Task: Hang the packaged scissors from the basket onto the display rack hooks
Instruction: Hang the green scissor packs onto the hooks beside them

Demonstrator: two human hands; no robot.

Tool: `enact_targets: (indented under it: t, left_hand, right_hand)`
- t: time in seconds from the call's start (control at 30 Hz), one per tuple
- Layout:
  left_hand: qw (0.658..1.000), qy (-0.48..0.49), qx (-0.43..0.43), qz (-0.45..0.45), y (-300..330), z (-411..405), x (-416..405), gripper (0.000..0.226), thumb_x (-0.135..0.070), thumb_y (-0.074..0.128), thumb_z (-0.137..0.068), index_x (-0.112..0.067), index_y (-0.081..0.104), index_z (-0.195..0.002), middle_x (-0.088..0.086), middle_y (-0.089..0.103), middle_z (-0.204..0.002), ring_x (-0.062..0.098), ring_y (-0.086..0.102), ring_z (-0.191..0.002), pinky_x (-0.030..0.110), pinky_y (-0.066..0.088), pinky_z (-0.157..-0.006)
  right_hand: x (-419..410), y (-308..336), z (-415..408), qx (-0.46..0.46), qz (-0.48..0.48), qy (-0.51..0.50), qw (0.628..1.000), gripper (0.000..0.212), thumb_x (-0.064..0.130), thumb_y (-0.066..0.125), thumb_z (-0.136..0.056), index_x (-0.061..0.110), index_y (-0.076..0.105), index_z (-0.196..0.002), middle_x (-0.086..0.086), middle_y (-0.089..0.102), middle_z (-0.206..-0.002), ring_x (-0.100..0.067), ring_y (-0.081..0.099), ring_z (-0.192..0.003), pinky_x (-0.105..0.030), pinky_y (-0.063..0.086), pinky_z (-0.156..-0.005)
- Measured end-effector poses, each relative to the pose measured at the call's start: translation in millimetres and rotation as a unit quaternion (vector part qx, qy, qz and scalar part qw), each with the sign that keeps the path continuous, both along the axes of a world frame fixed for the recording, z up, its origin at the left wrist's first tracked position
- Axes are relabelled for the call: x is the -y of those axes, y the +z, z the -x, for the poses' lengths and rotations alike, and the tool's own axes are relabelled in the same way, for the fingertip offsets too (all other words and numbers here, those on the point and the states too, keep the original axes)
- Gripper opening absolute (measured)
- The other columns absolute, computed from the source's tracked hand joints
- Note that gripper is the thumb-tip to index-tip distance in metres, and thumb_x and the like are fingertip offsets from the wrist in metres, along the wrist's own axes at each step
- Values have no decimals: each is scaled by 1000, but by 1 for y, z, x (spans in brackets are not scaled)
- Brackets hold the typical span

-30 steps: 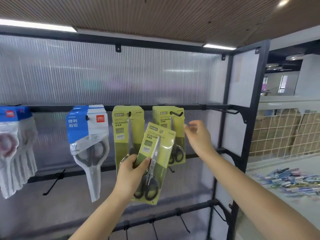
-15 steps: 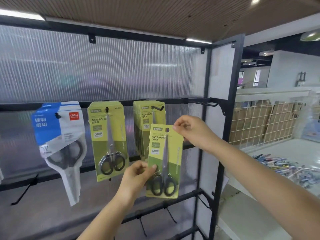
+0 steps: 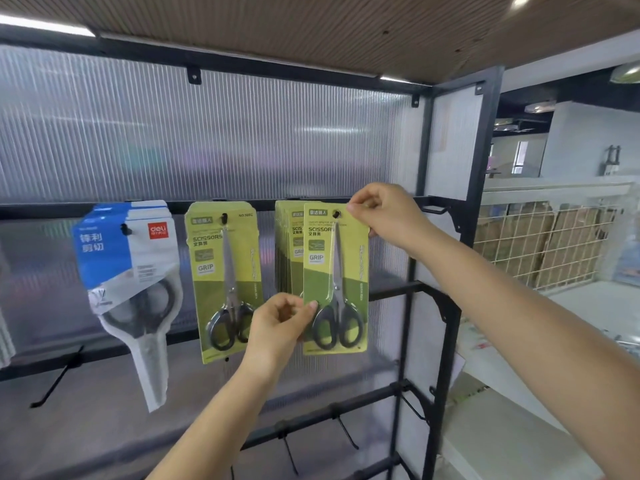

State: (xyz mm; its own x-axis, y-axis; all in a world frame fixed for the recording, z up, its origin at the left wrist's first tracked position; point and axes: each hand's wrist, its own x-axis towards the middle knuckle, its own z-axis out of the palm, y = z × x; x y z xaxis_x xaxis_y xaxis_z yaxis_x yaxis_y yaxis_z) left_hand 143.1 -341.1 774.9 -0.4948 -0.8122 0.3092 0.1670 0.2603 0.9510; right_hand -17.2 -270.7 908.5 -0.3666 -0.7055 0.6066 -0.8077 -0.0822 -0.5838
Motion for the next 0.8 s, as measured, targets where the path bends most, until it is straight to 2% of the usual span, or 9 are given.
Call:
enact_targets:
  t: [0.13, 0.23, 0.33, 0.37, 0.43, 0.5, 0.63, 0.8]
  left_hand:
    - [1000, 9, 15, -7, -5, 5, 4, 15, -14, 64, -87, 1, 61, -86, 9, 52, -69, 19, 49, -65, 30, 49, -64]
    - [999, 29, 31, -21, -8, 13, 10, 14, -17, 64, -88, -5, 61, -82, 11, 56, -73, 22, 52, -70, 40, 52, -74]
    - [996, 66, 57, -14, -9, 22, 18, 17, -21, 63, -89, -6, 62, -82, 10, 58, -76, 24, 55, -74, 46, 52, -84]
    - [995, 78, 68, -3, -9, 25, 20, 18, -23, 62, -90, -5, 62, -84, 8, 60, -77, 25, 57, -76, 44, 52, -83]
    - [990, 103, 89, 24, -9, 31, 23, 18, -24, 58, -92, -8, 60, -87, 2, 59, -78, 18, 57, -75, 33, 53, -74]
    - [984, 136, 104, 46, -8, 38, 25, 14, -24, 54, -95, -11, 55, -90, -4, 54, -77, 8, 50, -70, 19, 44, -63]
    - [978, 178, 104, 32, -8, 48, 31, 9, -23, 49, -97, -14, 48, -95, -8, 49, -77, 4, 45, -68, 23, 37, -69]
    - [977, 182, 115, 13, -5, 54, 36, 14, -23, 48, -98, -9, 51, -99, -2, 52, -79, 11, 48, -71, 26, 38, -70]
  right_hand:
    - [7, -4, 5, -10, -13, -6, 1000, 5, 21, 61, -90, 21, 59, -86, 10, 57, -80, -5, 52, -71, -33, 51, -77]
    - [15, -9, 8, -12, -5, -10, 1000, 4, 20, 61, -90, 19, 61, -86, 10, 58, -79, -4, 52, -70, -32, 51, -74]
    - [23, -12, 7, -62, 13, -27, 998, 6, 19, 60, -90, 15, 64, -93, 13, 56, -79, 3, 48, -70, -16, 42, -68]
    - [25, -13, 6, -87, 19, -34, 995, 9, 18, 60, -91, 13, 65, -96, 12, 57, -83, 4, 48, -72, -15, 40, -68]
    - [29, -16, 7, -134, 28, -46, 990, 13, 18, 58, -91, 11, 66, -100, 8, 59, -92, -3, 52, -80, -24, 45, -77]
    - [30, -19, 8, -187, 15, -65, 980, 21, 18, 56, -93, 11, 65, -110, 3, 61, -102, -13, 56, -93, -30, 46, -85]
    - [35, -26, 12, -247, -35, -73, 966, 40, 19, 49, -96, 11, 49, -135, -3, 52, -134, -19, 46, -123, -32, 39, -99]
    - [39, -31, 11, -266, -75, -87, 957, 49, 19, 45, -99, 14, 32, -146, -1, 35, -150, -20, 37, -133, -32, 34, -105]
